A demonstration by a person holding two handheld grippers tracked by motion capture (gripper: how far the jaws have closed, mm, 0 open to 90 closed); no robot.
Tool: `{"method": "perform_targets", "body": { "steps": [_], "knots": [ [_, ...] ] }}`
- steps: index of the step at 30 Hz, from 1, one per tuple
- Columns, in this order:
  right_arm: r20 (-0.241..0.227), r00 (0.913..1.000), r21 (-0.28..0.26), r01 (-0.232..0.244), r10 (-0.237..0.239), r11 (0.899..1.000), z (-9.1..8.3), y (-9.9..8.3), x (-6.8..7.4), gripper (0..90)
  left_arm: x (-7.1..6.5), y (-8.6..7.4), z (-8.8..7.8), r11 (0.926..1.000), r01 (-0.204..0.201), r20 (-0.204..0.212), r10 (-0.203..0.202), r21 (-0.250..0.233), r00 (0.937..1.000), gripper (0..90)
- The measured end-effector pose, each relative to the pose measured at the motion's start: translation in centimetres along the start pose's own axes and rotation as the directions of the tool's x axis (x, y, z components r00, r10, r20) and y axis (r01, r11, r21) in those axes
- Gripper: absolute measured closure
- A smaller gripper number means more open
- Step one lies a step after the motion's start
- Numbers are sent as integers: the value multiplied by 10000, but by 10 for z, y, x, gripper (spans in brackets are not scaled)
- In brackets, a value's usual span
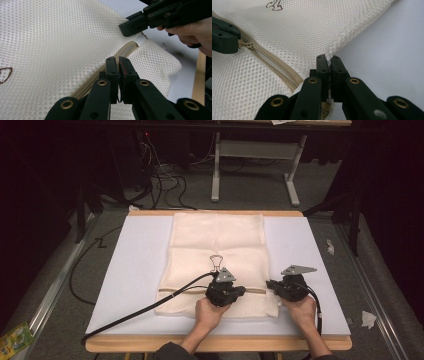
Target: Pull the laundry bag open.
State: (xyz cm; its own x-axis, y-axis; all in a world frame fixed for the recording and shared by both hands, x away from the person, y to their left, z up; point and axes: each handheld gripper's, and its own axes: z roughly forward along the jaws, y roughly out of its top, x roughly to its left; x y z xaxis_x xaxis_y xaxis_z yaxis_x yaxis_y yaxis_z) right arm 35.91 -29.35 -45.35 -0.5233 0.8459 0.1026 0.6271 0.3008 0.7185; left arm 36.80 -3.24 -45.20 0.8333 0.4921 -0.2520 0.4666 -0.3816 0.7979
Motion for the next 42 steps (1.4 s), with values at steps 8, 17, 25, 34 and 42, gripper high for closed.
{"method": "perform_targets", "body": {
  "steps": [8,17,25,34,42],
  "knots": [
    [-1,10000,-14,18,-18,10000,1,1,2,881,1,-1,-4,10000,-10,-14,10,-77,10000,869],
    [117,9999,-28,74,-74,10000,1,1,2,882,5,-3,-11,9998,38,-179,-41,-170,9998,869],
    [145,9999,-47,55,-54,10000,1,2,1,882,10,-6,-18,9997,105,-264,-111,-225,9996,869],
    [211,9997,-34,94,-93,10000,0,2,1,882,13,-8,-23,9996,125,-378,-135,-265,9992,869],
    [251,9997,-28,76,-76,10000,1,3,0,882,20,-11,-30,9990,299,-550,-317,-337,9980,869]
  ]
}}
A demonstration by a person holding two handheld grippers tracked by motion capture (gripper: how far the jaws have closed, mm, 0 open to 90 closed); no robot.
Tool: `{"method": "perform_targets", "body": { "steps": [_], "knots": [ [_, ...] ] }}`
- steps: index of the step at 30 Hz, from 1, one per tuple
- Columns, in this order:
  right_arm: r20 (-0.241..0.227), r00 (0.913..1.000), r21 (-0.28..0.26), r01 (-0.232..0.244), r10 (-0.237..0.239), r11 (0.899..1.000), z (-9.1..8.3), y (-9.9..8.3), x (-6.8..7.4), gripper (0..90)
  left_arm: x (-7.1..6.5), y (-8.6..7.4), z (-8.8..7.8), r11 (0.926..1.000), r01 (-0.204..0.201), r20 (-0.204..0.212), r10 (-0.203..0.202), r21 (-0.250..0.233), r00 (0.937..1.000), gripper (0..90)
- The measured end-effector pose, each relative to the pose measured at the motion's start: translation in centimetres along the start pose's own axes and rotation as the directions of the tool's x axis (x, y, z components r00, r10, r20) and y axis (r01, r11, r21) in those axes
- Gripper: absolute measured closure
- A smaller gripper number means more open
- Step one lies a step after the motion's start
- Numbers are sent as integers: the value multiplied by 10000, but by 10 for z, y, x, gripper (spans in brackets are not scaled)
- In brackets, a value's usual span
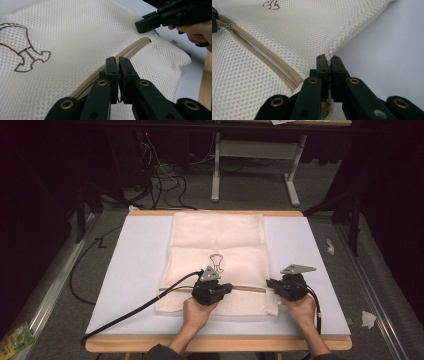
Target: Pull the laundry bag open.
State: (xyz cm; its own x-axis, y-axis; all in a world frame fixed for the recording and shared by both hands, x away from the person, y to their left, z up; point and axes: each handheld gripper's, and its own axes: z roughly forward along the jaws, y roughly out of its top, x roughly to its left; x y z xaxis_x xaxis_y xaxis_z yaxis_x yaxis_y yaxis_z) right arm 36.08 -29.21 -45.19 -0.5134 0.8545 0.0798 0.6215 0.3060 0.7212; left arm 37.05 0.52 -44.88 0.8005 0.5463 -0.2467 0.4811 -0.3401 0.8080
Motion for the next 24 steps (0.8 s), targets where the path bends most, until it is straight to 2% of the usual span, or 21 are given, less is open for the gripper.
{"method": "perform_targets", "body": {
  "steps": [18,24],
  "knots": [
    [17,10000,-36,-58,58,10000,1,0,-1,882,9,-6,-9,9997,235,-80,-236,-48,9997,869],
    [65,10000,72,29,-30,10000,0,1,1,882,9,-5,-12,9999,152,-110,-152,-46,9998,869]
  ]
}}
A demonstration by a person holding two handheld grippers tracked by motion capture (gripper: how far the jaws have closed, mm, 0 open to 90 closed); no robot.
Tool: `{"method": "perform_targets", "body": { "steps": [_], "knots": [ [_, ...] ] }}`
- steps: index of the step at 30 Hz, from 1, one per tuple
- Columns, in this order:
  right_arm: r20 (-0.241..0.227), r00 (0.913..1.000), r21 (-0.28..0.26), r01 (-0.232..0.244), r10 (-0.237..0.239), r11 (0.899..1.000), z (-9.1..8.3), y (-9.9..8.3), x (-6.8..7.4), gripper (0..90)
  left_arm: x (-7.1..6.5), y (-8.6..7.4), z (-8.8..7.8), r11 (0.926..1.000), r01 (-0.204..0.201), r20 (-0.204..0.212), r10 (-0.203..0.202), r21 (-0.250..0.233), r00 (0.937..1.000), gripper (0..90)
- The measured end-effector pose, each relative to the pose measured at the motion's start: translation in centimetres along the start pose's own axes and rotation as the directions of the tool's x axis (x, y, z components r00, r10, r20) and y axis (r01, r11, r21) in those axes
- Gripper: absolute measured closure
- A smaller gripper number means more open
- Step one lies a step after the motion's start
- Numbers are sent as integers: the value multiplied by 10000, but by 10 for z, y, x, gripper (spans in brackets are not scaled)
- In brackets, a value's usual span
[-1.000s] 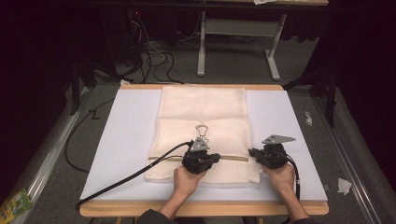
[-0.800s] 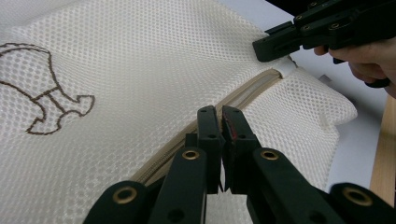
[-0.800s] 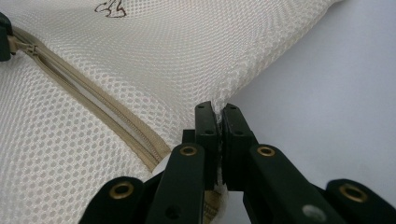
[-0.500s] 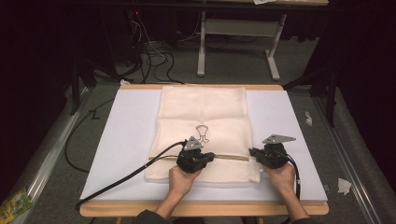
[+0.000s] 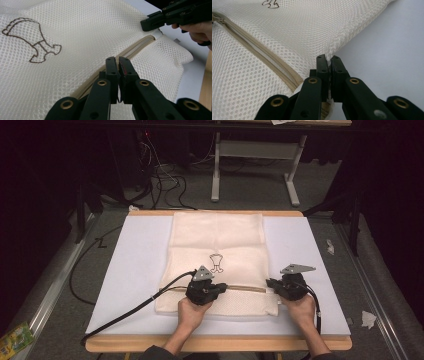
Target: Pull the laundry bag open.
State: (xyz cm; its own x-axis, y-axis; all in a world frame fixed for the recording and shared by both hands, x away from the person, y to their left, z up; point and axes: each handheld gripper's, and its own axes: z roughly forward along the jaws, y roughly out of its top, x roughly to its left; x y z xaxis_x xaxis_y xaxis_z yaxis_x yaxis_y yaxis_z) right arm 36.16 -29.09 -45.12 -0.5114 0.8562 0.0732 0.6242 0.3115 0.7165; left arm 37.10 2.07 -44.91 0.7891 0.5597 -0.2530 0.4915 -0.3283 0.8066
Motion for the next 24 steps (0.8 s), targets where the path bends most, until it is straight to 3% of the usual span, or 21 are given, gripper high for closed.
{"method": "perform_targets", "body": {
  "steps": [24],
  "knots": [
    [-58,10000,-17,-48,48,10000,1,0,0,882,7,-4,-12,9999,57,71,-57,-130,10000,869]
  ]
}}
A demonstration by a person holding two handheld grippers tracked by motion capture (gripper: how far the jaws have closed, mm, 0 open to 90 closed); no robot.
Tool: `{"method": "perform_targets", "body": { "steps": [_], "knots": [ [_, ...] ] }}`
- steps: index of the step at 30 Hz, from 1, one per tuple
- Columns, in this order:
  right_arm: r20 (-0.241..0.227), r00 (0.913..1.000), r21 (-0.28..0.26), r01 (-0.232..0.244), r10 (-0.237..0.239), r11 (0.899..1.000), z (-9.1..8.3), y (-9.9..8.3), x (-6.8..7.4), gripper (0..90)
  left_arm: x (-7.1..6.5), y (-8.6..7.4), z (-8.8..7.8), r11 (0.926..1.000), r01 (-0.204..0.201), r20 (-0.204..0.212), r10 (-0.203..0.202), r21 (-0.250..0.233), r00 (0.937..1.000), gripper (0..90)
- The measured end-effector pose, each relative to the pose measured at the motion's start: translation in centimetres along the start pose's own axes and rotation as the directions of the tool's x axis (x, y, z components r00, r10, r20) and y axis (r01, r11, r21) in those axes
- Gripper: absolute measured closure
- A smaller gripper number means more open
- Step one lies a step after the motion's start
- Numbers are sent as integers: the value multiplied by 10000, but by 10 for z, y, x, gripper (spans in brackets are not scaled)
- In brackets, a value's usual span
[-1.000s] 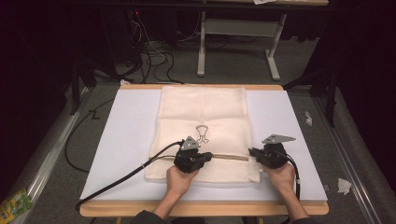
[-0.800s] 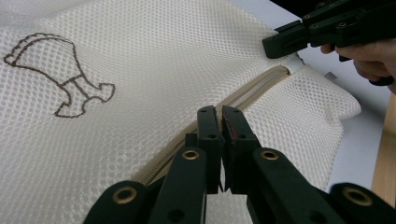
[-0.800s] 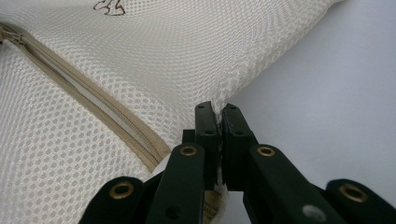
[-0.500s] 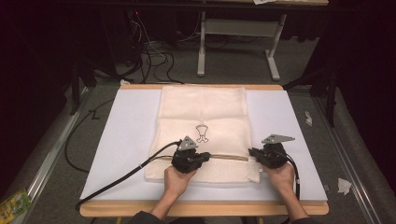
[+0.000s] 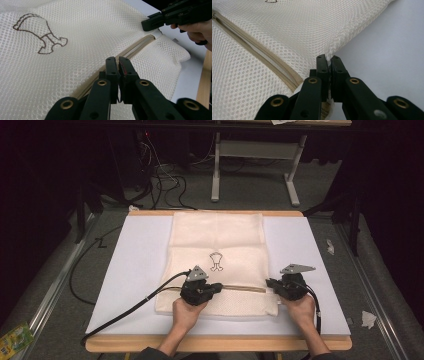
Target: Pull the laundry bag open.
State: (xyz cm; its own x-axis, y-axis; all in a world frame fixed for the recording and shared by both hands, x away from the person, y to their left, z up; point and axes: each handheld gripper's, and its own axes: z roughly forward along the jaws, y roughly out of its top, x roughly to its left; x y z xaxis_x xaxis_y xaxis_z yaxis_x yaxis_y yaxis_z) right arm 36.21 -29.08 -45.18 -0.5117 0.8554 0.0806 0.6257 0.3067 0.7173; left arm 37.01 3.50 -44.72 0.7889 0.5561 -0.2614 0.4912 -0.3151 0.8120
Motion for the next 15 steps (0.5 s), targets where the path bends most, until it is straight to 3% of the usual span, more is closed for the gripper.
{"method": "perform_targets", "body": {
  "steps": [15],
  "knots": [
    [88,10000,24,46,-46,10000,0,0,0,882,9,-6,-14,9998,116,-137,-118,-137,9998,869]
  ]
}}
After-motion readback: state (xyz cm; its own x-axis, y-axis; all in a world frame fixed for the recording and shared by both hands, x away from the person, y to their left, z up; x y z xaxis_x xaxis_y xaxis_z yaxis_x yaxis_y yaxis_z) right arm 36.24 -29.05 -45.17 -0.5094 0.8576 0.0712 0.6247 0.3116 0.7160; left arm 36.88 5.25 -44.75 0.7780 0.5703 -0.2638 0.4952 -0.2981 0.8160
